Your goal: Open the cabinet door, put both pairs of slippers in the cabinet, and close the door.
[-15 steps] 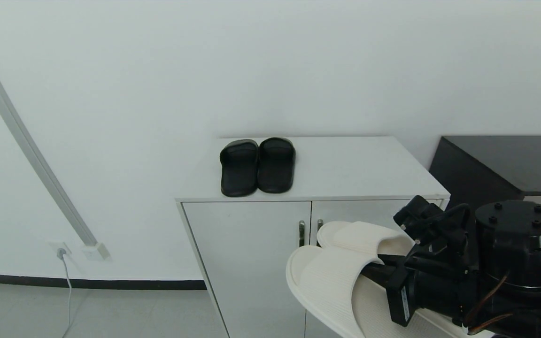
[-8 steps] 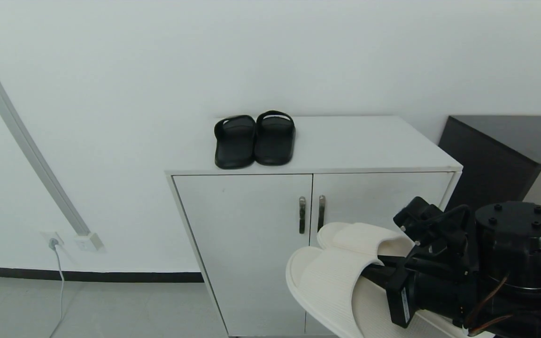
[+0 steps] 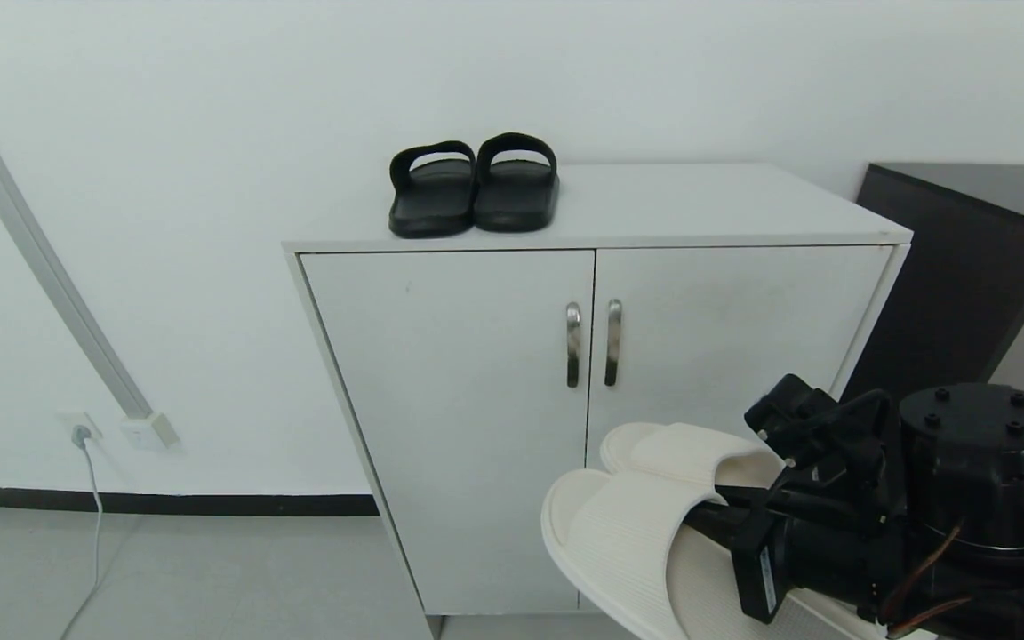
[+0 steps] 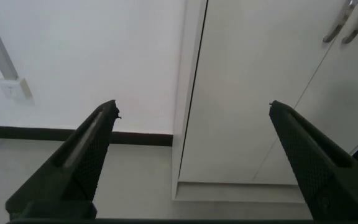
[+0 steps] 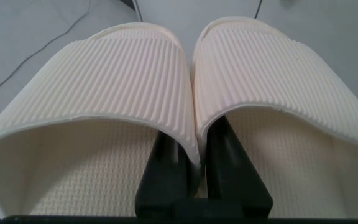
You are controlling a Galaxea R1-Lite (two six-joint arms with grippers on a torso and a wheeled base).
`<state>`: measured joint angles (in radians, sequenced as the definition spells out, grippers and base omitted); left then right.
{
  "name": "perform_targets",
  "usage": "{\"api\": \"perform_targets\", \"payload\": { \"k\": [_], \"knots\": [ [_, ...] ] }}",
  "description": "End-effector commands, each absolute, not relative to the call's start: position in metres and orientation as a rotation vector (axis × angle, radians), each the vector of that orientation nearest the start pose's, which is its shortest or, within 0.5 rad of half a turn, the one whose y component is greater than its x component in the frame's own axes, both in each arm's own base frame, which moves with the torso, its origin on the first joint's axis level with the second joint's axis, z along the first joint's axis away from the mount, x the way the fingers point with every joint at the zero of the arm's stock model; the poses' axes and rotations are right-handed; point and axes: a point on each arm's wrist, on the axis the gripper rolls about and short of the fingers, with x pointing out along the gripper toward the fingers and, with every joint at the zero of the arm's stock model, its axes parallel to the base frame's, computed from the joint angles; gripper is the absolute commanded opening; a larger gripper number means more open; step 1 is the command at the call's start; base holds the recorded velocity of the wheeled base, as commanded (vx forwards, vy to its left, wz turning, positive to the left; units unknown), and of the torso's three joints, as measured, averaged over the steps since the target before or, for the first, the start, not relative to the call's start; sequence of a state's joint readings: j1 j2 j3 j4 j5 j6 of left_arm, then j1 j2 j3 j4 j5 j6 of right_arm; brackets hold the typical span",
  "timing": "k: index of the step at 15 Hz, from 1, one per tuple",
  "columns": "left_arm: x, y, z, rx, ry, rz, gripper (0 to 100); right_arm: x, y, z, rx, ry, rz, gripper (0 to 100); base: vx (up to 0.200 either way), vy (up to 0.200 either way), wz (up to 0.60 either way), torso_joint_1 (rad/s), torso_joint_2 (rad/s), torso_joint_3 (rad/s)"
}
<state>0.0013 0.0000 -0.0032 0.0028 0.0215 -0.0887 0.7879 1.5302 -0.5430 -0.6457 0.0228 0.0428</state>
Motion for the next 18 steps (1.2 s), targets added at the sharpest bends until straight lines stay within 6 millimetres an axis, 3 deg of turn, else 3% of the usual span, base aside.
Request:
{"api": "perform_targets", "payload": {
  "k": [1, 8, 18],
  "knots": [
    [-0.0229, 0.0004, 0.0761, -0.089, 0.001, 0.023, 100, 0.1713, 0.1731, 0.1607, -0.092, 0.345, 0.796, 0, 0.000, 0.000, 0.00, -0.100, 0.46, 0.369],
    [-0.0229, 0.0004, 0.0761, -0.084, 0.001, 0.023, 100, 0.1693, 0.1715, 0.1573, -0.095, 0.352, 0.794, 0, 0.000, 0.000, 0.00, -0.053, 0.43, 0.372],
    [-0.0195, 0.0004, 0.0797, -0.024, 0.044, 0.022, 100, 0.1661, 0.1708, 0.1517, -0.104, 0.355, 0.800, 0, 0.000, 0.000, 0.00, -0.001, 0.02, 0.019]
  ]
}}
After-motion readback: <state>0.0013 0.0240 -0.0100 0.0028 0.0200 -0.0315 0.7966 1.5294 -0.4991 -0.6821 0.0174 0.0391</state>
